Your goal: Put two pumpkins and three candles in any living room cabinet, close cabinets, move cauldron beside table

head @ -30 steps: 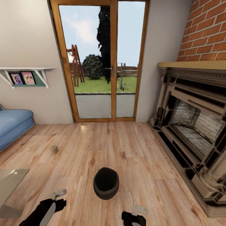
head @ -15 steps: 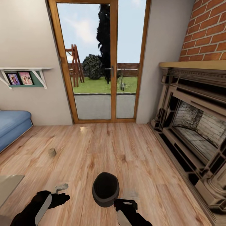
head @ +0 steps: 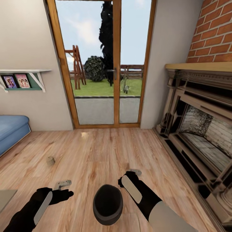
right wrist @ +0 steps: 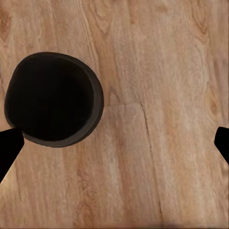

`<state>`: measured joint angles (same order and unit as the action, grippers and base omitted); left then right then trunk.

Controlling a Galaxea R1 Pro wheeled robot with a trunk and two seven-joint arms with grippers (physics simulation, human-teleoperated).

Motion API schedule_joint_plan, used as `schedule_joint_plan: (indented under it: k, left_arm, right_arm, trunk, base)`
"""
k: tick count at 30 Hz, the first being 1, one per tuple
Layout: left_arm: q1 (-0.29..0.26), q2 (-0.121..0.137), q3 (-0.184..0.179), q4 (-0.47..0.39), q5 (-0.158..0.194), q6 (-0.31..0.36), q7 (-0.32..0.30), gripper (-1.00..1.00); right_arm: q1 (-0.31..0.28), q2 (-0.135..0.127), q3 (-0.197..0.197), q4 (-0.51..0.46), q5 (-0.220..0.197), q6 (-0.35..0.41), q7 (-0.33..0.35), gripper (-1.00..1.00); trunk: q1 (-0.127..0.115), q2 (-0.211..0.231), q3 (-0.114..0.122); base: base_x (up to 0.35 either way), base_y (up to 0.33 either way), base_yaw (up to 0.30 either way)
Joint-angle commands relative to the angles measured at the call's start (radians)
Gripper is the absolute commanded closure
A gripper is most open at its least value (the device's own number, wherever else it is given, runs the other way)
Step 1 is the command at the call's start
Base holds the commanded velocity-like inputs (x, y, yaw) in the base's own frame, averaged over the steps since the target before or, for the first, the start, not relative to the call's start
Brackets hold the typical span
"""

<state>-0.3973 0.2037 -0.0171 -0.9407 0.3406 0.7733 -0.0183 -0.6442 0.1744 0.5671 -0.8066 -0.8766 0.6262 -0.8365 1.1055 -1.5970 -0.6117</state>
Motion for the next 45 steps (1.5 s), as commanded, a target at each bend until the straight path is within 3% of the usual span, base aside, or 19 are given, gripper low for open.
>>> schedule_joint_plan:
  k: [1,6,11,16,21,27,33,45]
  left_arm:
    - [0.0,-0.002,0.0,-0.003,0.0,0.004,0.0,-1.0]
    - [0.0,-0.02,-0.002,-0.008,0.001,0.022,-0.001,-1.0]
    - [0.0,-0.076,-0.003,-0.053,-0.005,0.072,-0.001,-1.0]
    - [0.0,-0.09,-0.004,-0.105,-0.005,0.127,0.001,-1.0]
    - [0.0,-0.098,-0.004,-0.116,-0.007,0.135,0.006,-1.0]
    - [0.0,-0.114,-0.004,-0.114,-0.009,0.136,0.009,-1.0]
    - [0.0,-0.14,-0.003,-0.112,-0.01,0.138,0.011,-1.0]
    - [0.0,-0.156,0.004,-0.122,-0.001,0.133,0.116,-1.0]
  right_arm:
    - [-0.012,0.0,-0.003,0.022,-0.002,0.001,0.001,-1.0]
    - [-0.032,0.0,-0.01,0.06,-0.004,0.007,0.004,-1.0]
    - [-0.035,0.0,-0.028,0.085,-0.005,0.004,0.007,-1.0]
    - [-0.035,0.0,-0.03,0.114,-0.005,0.008,0.009,-1.0]
    - [-0.035,0.0,-0.03,0.124,-0.005,0.014,0.027,-1.0]
    - [-0.035,0.0,-0.03,0.131,-0.007,0.031,0.083,-1.0]
    - [-0.031,0.0,-0.031,0.134,-0.01,0.029,0.194,-1.0]
    - [-0.018,0.0,-0.025,0.135,-0.01,0.013,0.218,-1.0]
  trunk:
    - [0.0,0.0,0.0]
    - [0.0,0.0,0.0]
    - [0.0,0.0,0.0]
    - [0.0,0.0,0.0]
    - [0.0,0.0,0.0]
    - [0.023,-0.042,-0.019]
    - [0.046,-0.084,-0.038]
    - [0.092,-0.168,-0.075]
  base:
    - [0.248,0.0,0.0]
    - [0.243,0.0,0.0]
    - [0.124,0.0,0.0]
    - [0.017,0.0,0.0]
    - [0.002,0.0,0.0]
    - [0.0,0.0,0.0]
    - [0.0,0.0,0.0]
    - [0.0,0.0,0.0]
